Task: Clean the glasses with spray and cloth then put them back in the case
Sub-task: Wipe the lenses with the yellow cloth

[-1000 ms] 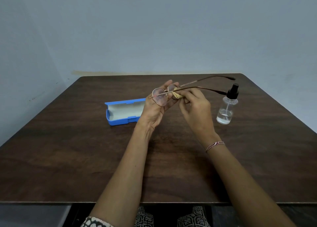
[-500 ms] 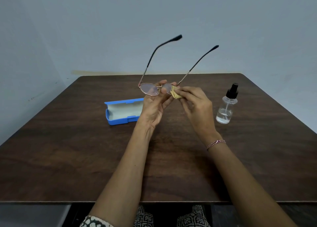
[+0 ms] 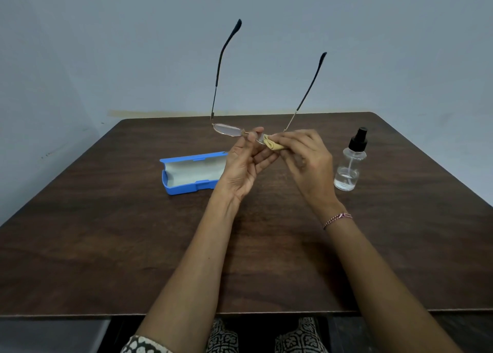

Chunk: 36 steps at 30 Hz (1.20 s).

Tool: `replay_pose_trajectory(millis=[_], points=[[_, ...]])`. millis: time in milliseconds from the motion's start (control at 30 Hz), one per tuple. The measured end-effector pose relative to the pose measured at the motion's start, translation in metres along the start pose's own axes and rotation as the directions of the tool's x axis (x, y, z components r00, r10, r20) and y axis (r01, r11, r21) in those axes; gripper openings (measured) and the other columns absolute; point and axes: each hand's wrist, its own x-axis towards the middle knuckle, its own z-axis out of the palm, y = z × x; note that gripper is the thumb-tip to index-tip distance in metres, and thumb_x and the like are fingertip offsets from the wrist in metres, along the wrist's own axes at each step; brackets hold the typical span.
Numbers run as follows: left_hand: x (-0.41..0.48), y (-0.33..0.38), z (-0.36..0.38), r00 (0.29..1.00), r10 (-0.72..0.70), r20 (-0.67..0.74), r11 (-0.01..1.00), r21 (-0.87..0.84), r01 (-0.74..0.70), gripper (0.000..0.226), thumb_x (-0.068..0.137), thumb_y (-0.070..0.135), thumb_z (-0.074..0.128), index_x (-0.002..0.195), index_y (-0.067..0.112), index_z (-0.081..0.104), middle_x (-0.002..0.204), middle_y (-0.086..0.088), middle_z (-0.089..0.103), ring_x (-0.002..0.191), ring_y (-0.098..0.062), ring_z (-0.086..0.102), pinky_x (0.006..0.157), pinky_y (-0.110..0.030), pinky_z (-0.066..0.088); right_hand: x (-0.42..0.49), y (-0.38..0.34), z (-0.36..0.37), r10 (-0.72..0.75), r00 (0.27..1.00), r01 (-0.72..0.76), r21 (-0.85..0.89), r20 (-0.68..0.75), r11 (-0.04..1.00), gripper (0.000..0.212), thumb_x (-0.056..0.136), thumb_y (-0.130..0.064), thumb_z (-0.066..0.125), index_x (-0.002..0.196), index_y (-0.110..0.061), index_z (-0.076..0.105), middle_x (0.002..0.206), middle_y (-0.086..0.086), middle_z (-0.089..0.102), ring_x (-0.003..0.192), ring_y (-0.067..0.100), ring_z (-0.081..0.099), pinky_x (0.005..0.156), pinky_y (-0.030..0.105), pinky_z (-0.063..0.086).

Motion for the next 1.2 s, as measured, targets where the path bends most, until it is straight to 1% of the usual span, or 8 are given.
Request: replay_pose_trajectory(millis=[200,333,500,633,767,933,1067,1200], points=[[-0.003,-0.001,0.008,1.000,-0.028,0.003,0.981,0.195,0.027,0.044,0.069,0.042,0.062,0.100,0.012,0.059,0.081,-0.008,0.074,0.074,-0.017,0.073,0.066,-0.028,0.059,0.003,0.001,-0.002,0.100,0.994,-0.098,0.047,-0.044,0.994,0.025,0.081,0.012,0.056,0.101,-0.002,0.064,0.096,0.004,0.063,0.097,0.010,0.047,0.086,0.010,0.038],[-0.005,-0.001,0.013,0.999,-0.037,0.019,0.946,0.324,0.029,0.033,0.081,0.036,0.054,0.105,0.015,0.061,0.088,-0.007,0.074,0.080,-0.020,0.072,0.067,-0.031,0.059,0.005,0.005,-0.001,0.216,0.971,-0.205,0.108,-0.099,0.973,0.019,0.086,0.006,0.056,0.100,-0.003,0.065,0.094,0.001,0.062,0.094,0.010,0.049,0.081,0.009,0.038],[-0.005,0.011,0.005,0.985,0.150,-0.080,0.897,0.429,-0.102,0.039,0.083,0.035,0.059,0.113,0.010,0.062,0.101,-0.006,0.072,0.096,-0.019,0.068,0.077,-0.034,0.057,0.003,0.016,-0.001,0.388,0.910,-0.362,0.177,-0.145,0.915,0.015,0.090,-0.003,0.055,0.101,-0.003,0.065,0.097,-0.002,0.060,0.093,0.009,0.048,0.081,0.007,0.037],[-0.001,0.024,0.002,0.988,0.142,-0.067,0.918,0.383,-0.106,0.028,0.090,0.033,0.050,0.108,0.017,0.064,0.096,0.002,0.072,0.089,-0.012,0.064,0.068,-0.026,0.056,0.002,0.022,-0.003,0.467,0.871,-0.438,0.189,-0.150,0.879,0.016,0.093,-0.006,0.051,0.101,-0.005,0.064,0.097,-0.005,0.060,0.094,0.014,0.049,0.080,0.005,0.034],[0.004,0.026,0.005,0.994,0.112,-0.006,0.944,0.314,-0.104,0.033,0.074,0.035,0.064,0.102,0.016,0.067,0.087,0.006,0.072,0.079,-0.005,0.065,0.062,-0.022,0.054,0.003,0.021,-0.004,0.488,0.861,-0.460,0.192,-0.142,0.867,0.017,0.096,-0.007,0.047,0.102,-0.008,0.063,0.097,-0.011,0.057,0.094,0.013,0.047,0.080,0.004,0.033],[0.014,0.019,0.001,0.987,0.044,0.155,0.987,0.145,-0.067,0.044,0.059,0.038,0.084,0.099,0.021,0.073,0.103,0.000,0.072,0.099,-0.013,0.067,0.072,-0.028,0.057,0.002,0.021,-0.005,0.525,0.848,-0.514,0.129,-0.068,0.848,0.018,0.098,-0.007,0.043,0.101,-0.003,0.060,0.097,-0.003,0.055,0.094,0.013,0.042,0.076,0.000,0.030],[0.018,0.011,-0.003,0.977,-0.001,0.215,0.997,0.081,-0.017,0.051,0.059,0.039,0.085,0.104,0.019,0.072,0.112,-0.004,0.069,0.107,-0.020,0.065,0.075,-0.028,0.057,0.003,0.018,-0.004,0.492,0.871,-0.491,0.110,0.020,0.864,0.019,0.098,-0.008,0.043,0.105,-0.001,0.060,0.097,-0.002,0.053,0.092,0.012,0.041,0.075,0.000,0.031],[0.017,0.014,-0.007,0.965,-0.022,0.261,0.999,-0.038,0.033,0.057,0.062,0.044,0.083,0.109,0.017,0.070,0.120,-0.008,0.065,0.111,-0.024,0.063,0.078,-0.031,0.058,0.004,0.020,-0.005,0.551,0.832,-0.553,0.164,0.059,0.817,0.021,0.098,-0.012,0.043,0.109,-0.006,0.060,0.100,-0.005,0.054,0.096,0.011,0.044,0.073,0.000,0.032]])
